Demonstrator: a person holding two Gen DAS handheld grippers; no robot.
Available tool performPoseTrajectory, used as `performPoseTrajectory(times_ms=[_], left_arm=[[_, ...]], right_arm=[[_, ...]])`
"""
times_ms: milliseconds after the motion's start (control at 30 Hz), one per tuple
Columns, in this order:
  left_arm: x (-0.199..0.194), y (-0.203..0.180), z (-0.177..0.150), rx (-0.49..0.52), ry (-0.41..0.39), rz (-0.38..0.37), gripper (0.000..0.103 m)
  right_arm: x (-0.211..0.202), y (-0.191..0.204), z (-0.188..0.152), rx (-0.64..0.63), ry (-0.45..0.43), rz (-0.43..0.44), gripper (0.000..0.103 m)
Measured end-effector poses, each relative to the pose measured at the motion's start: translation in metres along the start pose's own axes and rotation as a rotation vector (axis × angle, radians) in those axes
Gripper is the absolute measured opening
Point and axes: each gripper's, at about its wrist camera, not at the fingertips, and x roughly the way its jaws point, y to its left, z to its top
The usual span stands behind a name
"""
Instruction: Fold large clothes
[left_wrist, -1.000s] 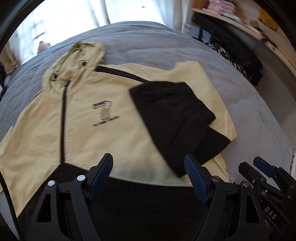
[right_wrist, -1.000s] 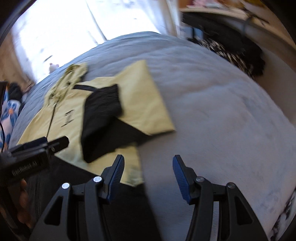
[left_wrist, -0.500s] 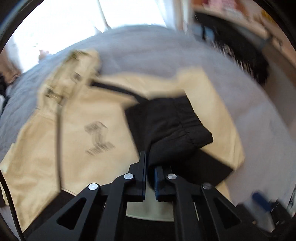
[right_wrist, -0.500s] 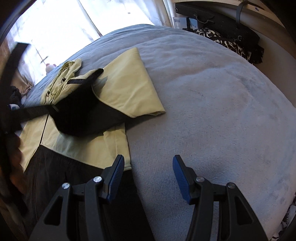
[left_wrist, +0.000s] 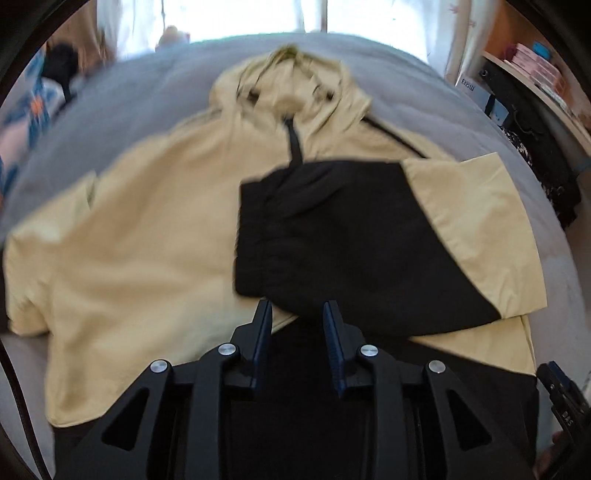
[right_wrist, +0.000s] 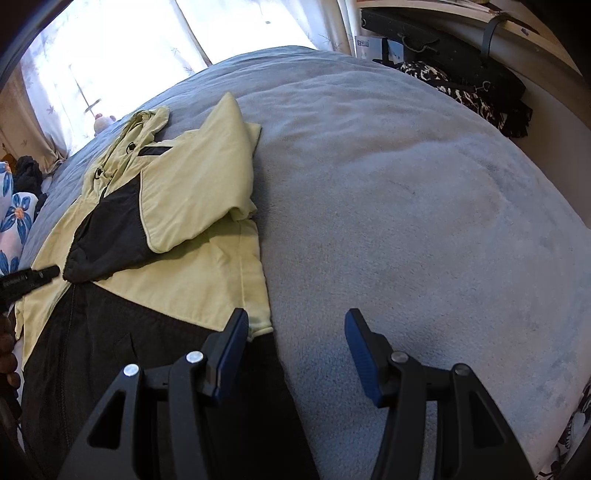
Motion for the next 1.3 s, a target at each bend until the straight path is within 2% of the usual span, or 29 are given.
performPoseTrajectory(times_ms=[33, 67, 100, 167, 233, 333, 400, 433, 467, 500, 633, 800, 967, 1033, 1133, 1233, 1300], left_arm=[[0.001, 0.007, 0.0, -0.021, 0.003, -0.014, 0.029], [0.002, 0.015, 0.004, -0.047, 0.001, -0.039, 0.037], [0.002, 0.022, 0.009, -0.072, -0.01, -0.057, 0.051], [0.004, 0.031, 0.017, -0.102, -0.043, -0.054, 0.066], [0.013, 0.039, 0.026, -0.116, -0.046, -0.062, 0.067], [0.042, 0.041, 0.035, -0.095, 0.034, -0.108, 0.067], [0.06, 0.036, 0.036, -0.067, 0.087, -0.088, 0.059], [0.065, 0.034, 0.037, -0.055, 0.093, -0.066, 0.058], [0.068, 0.026, 0.037, -0.027, 0.077, -0.016, 0.05], [0.068, 0.02, 0.038, 0.003, 0.061, 0.0, 0.027], [0.057, -0.006, 0.047, 0.082, 0.027, 0.095, 0.021], [-0.003, -0.009, 0.073, 0.083, -0.118, 0.066, 0.02], [-0.058, 0.008, 0.095, 0.071, -0.255, 0.098, 0.02], [-0.063, 0.02, 0.093, 0.063, -0.258, 0.11, 0.02], [-0.042, 0.034, 0.092, 0.041, -0.201, 0.127, 0.02], [-0.03, 0.045, 0.086, 0.027, -0.151, 0.131, 0.02], [-0.027, 0.045, 0.081, 0.024, -0.151, 0.131, 0.02]], right_arm=[[0.0, 0.001, 0.0, -0.004, -0.001, -0.002, 0.054], [0.0, 0.003, 0.0, -0.009, 0.0, -0.005, 0.054], [-0.001, 0.004, -0.001, -0.012, 0.0, -0.006, 0.055], [0.0, 0.006, -0.002, -0.017, 0.003, -0.009, 0.055], [0.0, 0.01, -0.002, -0.025, 0.005, -0.01, 0.054], [0.0, 0.016, -0.002, -0.041, 0.01, -0.013, 0.054], [0.0, 0.019, -0.001, -0.049, 0.009, -0.015, 0.054], [0.0, 0.021, -0.001, -0.054, 0.007, -0.018, 0.054], [-0.001, 0.023, 0.0, -0.06, 0.006, -0.022, 0.054], [-0.001, 0.024, 0.001, -0.065, 0.004, -0.025, 0.055], [-0.004, 0.025, 0.011, -0.072, -0.005, -0.033, 0.055], [0.006, 0.022, 0.035, -0.101, -0.001, -0.034, 0.055], [0.025, 0.029, 0.056, -0.148, 0.019, -0.002, 0.055], [0.032, 0.037, 0.061, -0.182, 0.028, 0.016, 0.054], [0.04, 0.053, 0.061, -0.251, 0.038, 0.038, 0.054], [0.055, 0.065, 0.059, -0.324, 0.055, -0.002, 0.054], [0.068, 0.069, 0.062, -0.354, 0.061, -0.049, 0.054]])
